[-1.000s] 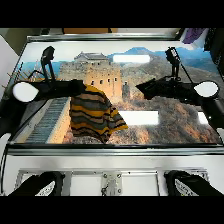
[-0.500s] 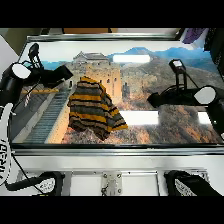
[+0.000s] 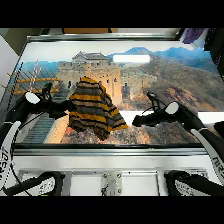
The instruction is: Fold the clothes and pants, and hang the long-sleeved shirts on hangers.
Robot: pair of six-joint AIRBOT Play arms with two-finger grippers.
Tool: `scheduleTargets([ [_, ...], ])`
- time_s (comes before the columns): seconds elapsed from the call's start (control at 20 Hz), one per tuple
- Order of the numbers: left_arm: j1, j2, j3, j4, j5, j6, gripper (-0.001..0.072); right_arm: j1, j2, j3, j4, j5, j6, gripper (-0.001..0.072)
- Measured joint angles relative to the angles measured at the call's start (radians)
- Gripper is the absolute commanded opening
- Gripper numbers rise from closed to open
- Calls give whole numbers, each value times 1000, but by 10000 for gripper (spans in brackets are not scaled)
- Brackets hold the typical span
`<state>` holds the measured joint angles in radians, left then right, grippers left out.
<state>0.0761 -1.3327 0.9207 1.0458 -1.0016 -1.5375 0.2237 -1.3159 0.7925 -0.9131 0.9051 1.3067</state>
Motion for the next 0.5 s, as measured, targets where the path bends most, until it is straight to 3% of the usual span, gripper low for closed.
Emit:
scheduleTargets([
  [0.15,-9,-37,-25,-29,17,3,669,92,-67,-7,77,-93,0,707],
  [0.2,-14,-44,-29,-35,22,3,668,119,-81,-6,99,-123,1,663],
  [0.25,-21,-51,-31,-40,31,3,605,143,-93,-5,116,-157,3,564],
  [0.3,-28,-55,-33,-43,35,2,406,165,-105,-2,129,-183,3,489],
  [0.35,-35,-59,-34,-45,41,2,202,183,-116,3,133,-203,3,338],
  [0.4,-42,-60,-35,-48,42,2,18,197,-126,8,136,-219,3,93],
  [0.45,-48,-62,-35,-48,48,2,13,207,-134,16,136,-229,2,17],
  [0.5,-55,-63,-32,-48,45,0,13,210,-134,29,135,-241,-3,17],
])
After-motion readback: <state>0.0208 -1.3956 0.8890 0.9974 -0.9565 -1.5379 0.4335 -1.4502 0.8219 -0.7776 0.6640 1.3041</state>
